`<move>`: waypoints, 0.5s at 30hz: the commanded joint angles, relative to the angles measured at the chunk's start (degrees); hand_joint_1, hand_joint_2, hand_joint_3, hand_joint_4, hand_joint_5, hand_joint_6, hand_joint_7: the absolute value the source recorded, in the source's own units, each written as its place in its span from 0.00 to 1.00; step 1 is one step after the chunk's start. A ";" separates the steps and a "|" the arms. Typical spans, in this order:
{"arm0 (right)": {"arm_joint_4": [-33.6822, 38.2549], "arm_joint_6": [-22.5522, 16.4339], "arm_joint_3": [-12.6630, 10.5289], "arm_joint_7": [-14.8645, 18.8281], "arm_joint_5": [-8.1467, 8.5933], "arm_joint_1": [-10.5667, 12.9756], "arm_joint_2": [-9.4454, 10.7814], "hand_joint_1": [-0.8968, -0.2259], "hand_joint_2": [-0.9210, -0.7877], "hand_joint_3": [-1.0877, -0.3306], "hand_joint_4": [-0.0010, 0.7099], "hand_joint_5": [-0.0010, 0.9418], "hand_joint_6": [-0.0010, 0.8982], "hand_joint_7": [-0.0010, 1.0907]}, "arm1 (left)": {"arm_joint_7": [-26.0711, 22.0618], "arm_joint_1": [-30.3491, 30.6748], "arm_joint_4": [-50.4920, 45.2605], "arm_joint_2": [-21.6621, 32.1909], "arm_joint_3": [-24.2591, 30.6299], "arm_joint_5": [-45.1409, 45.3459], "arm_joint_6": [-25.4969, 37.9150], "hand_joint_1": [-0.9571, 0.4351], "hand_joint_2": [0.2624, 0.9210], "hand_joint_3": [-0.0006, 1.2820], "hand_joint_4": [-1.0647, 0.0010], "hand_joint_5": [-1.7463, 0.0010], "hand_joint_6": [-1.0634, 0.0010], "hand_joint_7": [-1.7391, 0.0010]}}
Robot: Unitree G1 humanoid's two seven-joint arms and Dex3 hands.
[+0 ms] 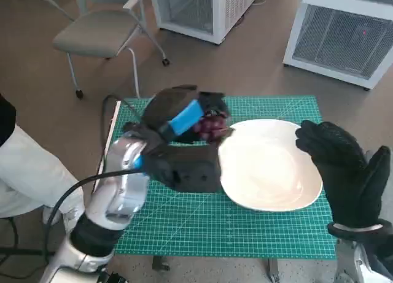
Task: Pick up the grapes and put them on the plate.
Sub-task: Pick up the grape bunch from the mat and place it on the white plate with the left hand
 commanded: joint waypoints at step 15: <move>-2.01 0.11 -0.53 -1.25 -0.37 3.37 0.19 0.80 0.00 0.62 0.59 0.84 0.25 0.90 | 2.03 -11.20 9.34 -7.89 -3.59 -0.83 -7.33 0.67 0.99 0.10 0.48 0.27 0.37 0.38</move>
